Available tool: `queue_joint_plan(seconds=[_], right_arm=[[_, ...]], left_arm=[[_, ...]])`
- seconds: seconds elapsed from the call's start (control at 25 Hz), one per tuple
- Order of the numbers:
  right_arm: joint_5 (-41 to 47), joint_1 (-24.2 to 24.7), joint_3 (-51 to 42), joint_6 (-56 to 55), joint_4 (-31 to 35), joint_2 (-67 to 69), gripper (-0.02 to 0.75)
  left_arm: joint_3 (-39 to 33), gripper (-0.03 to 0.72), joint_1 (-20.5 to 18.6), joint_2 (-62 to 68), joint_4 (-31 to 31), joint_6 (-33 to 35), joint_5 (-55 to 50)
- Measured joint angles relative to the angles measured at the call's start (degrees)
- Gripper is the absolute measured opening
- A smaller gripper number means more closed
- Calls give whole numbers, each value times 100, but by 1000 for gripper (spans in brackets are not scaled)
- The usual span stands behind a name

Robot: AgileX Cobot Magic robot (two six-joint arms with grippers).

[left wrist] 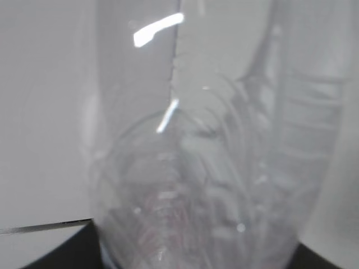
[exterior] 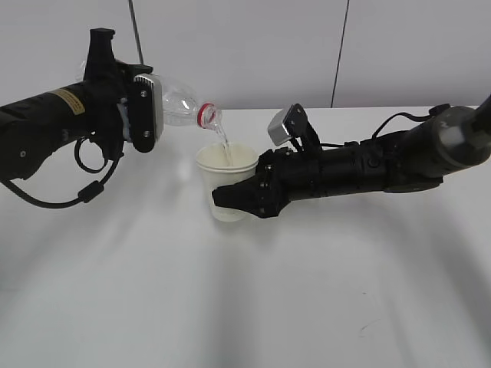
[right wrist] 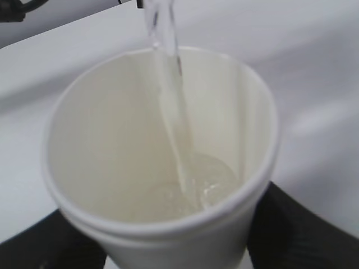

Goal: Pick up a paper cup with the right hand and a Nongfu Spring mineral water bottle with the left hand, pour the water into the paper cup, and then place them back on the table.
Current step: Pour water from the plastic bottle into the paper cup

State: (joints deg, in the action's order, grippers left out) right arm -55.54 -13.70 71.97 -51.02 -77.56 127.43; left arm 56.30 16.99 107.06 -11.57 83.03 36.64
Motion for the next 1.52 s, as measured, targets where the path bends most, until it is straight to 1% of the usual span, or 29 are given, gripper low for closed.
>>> queue_joint_plan(seconds=[1.52], right_arm=[[40,0,0,19,83,10,482]], left_arm=[[0,295,0,0,89,47,40]])
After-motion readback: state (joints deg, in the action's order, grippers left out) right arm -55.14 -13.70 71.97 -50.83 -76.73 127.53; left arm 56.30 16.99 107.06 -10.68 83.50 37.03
